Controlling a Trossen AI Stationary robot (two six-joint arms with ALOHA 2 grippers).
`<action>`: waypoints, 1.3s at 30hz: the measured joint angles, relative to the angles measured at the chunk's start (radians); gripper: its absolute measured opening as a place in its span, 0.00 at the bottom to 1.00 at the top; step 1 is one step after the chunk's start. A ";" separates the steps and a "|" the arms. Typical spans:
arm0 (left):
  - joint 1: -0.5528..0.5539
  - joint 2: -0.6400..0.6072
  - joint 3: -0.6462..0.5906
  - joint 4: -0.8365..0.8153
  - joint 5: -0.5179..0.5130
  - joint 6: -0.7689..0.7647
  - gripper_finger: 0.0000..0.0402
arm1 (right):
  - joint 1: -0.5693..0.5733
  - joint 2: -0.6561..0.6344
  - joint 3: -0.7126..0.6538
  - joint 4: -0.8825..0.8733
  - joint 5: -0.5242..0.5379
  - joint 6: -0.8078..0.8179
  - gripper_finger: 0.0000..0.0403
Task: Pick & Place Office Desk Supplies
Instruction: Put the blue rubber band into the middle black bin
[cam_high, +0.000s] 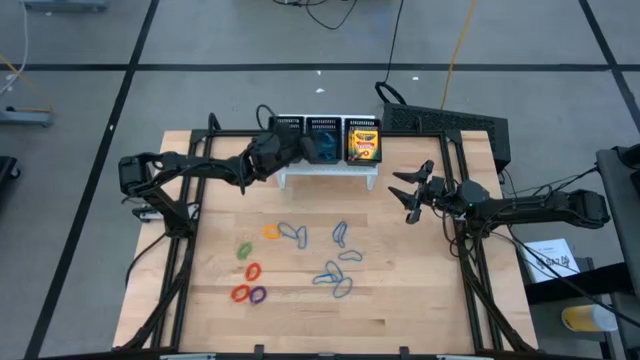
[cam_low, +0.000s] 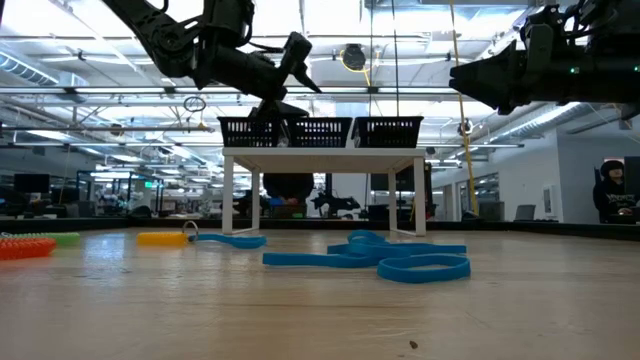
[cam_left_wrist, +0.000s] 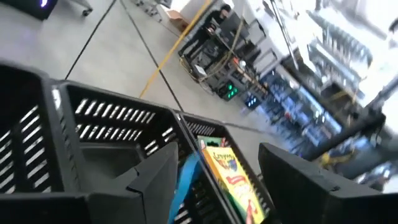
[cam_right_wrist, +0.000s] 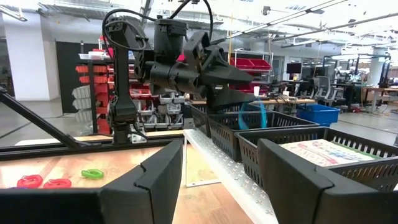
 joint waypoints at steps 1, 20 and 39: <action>0.000 0.000 0.000 0.001 -0.011 -0.023 0.58 | 0.000 0.000 0.000 0.000 0.000 0.005 0.49; -0.009 -0.031 0.000 0.030 -0.018 0.420 0.58 | 0.000 0.000 0.000 0.000 0.000 0.002 0.49; -0.166 -0.277 -0.005 -0.322 0.116 0.732 0.58 | 0.001 0.006 0.000 -0.008 0.000 -0.023 0.49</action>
